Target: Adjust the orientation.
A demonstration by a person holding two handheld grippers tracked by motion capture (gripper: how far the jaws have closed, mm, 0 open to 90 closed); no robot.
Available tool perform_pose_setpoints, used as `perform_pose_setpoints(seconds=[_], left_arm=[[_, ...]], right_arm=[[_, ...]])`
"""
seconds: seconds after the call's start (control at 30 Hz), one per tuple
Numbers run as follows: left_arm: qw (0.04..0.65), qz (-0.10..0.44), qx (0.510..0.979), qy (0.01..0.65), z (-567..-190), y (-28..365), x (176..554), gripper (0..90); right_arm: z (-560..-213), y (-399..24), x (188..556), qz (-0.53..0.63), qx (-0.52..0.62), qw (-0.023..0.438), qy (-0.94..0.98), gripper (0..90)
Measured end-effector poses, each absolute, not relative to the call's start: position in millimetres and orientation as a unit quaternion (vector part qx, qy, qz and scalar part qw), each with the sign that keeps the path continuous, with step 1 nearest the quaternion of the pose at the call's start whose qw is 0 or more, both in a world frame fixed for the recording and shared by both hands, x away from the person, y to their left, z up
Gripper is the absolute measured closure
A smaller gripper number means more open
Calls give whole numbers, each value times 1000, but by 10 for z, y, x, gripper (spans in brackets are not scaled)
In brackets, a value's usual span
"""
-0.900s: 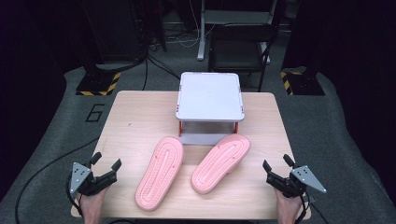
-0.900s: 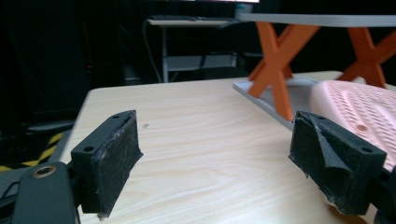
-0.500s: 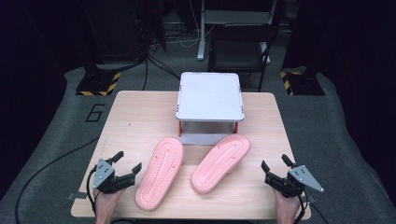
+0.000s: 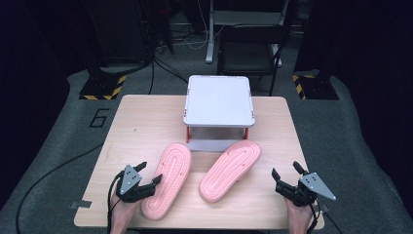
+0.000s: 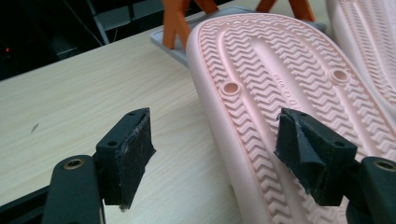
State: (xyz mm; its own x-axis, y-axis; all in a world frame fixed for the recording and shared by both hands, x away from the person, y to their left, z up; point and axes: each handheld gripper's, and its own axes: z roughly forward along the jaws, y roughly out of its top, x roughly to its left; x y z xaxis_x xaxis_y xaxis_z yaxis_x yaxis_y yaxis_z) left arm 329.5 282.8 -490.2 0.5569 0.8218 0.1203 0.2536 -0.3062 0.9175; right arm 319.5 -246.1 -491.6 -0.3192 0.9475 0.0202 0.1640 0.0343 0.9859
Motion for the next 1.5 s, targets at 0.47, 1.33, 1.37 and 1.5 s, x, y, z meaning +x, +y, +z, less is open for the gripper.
perform_pose_setpoints(seconds=[0.47,1.33,1.37,1.5], left_arm=[[424,328,721,439,-5007,3274,3420,279],[481,295,756,333,-4669,3011,3213,331],[478,300,755,334,-4667,3040,3212,332],[471,308,746,356,-4679,3210,3193,331]], right_arm=[[-4924,-2421,3206,524,447,369,624,151],[-4932,-2442,3212,526,452,365,621,155],[-4932,-2445,3212,526,452,364,622,155],[-4932,-2430,3212,523,450,364,626,157]])
